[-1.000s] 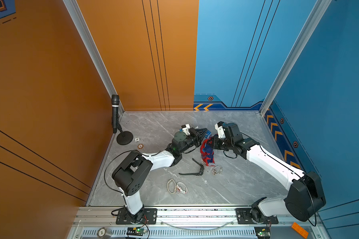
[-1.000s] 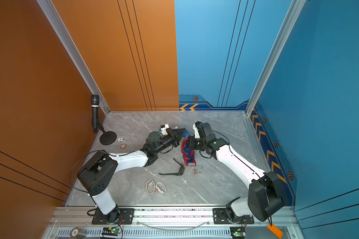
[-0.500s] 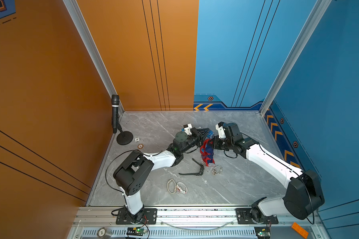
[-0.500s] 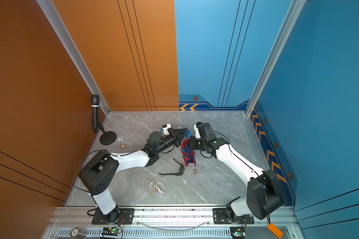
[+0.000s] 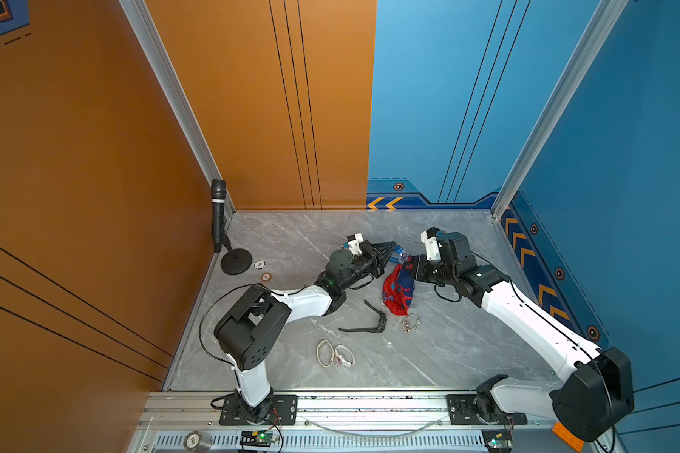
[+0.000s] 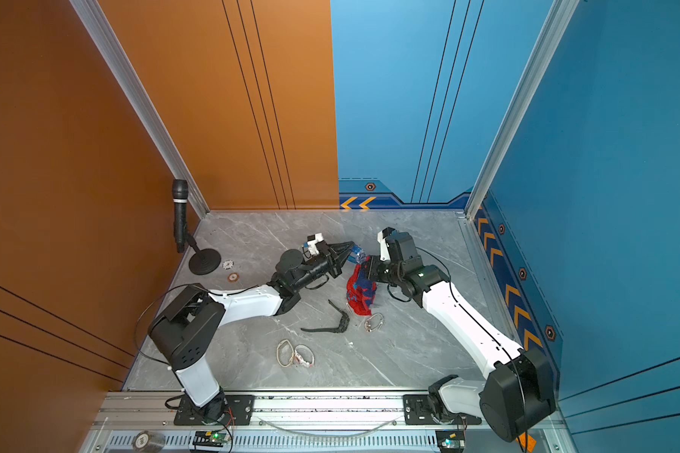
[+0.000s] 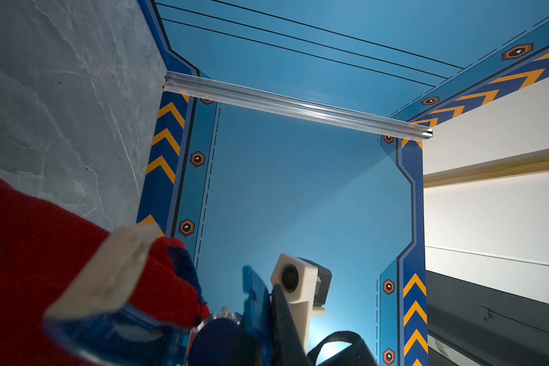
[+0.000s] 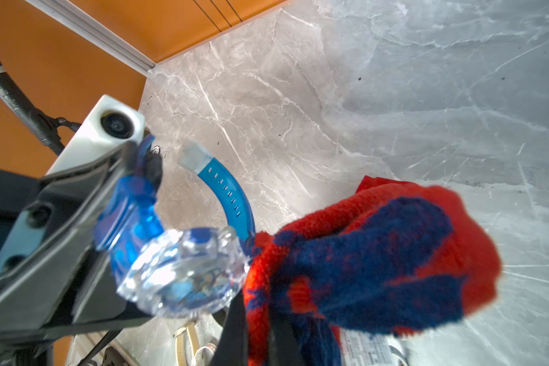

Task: Wipe the watch dial
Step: Wipe the dirt from the watch dial.

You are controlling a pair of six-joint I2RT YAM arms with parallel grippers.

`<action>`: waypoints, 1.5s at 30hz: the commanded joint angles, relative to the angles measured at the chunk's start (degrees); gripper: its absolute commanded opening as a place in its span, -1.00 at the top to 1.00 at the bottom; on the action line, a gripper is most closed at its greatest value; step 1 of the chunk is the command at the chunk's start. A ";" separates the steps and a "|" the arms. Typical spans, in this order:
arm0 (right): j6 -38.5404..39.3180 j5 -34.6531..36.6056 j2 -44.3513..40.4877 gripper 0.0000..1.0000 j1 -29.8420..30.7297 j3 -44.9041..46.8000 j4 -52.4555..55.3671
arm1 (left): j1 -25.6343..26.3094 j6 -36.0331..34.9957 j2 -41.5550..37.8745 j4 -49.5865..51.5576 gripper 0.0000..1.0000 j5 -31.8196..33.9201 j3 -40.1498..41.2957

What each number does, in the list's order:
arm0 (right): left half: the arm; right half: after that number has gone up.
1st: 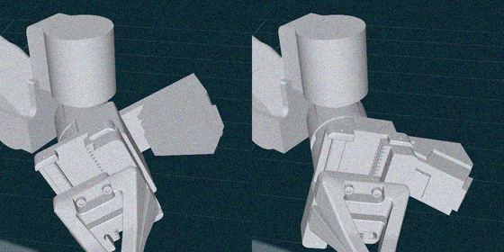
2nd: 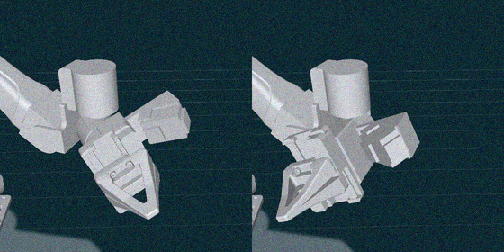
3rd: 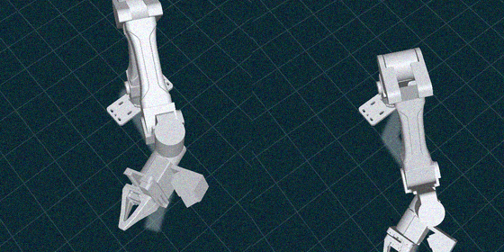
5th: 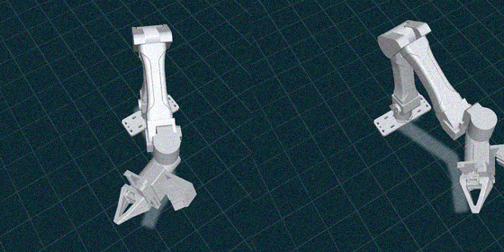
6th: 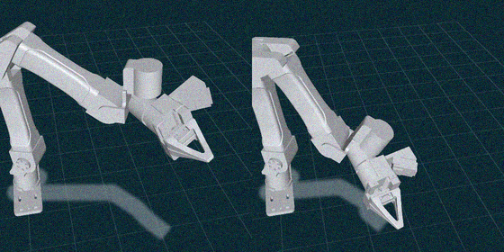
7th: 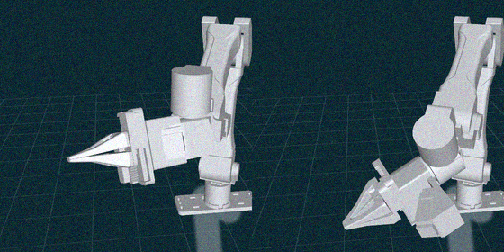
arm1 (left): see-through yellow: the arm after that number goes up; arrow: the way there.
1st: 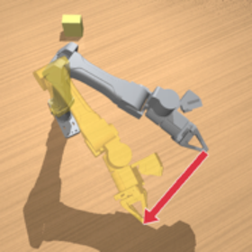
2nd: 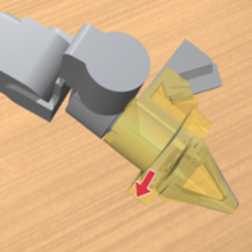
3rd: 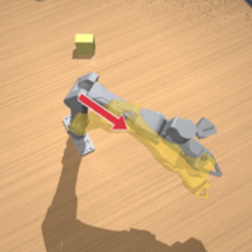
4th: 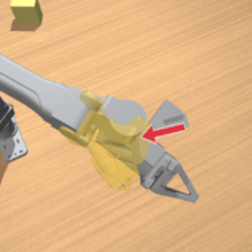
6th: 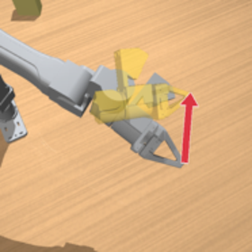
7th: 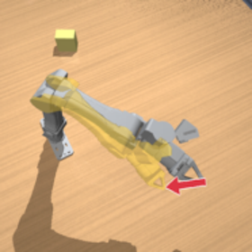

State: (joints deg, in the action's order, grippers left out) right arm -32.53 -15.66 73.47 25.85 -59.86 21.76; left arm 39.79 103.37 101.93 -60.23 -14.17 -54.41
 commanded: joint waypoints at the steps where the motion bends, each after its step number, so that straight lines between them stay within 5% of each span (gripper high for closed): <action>1: -1.36 -2.04 -1.15 1.00 1.57 -1.51 -0.73 | 0.11 -0.19 0.47 -0.28 1.00 -2.19 0.80; 38: -4.25 -9.89 2.12 1.00 -3.66 3.27 -10.55 | 1.16 -0.23 0.73 -1.84 1.00 -3.24 3.30; 45: -5.21 -10.97 -0.80 1.00 -2.66 -1.40 -9.18 | 1.42 -0.19 1.47 -2.07 1.00 -3.03 3.59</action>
State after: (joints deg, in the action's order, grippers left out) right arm -36.56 -25.58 75.24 22.68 -57.04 16.95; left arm 39.88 103.37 102.06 -62.87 -14.11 -51.72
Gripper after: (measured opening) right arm 0.047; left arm 0.072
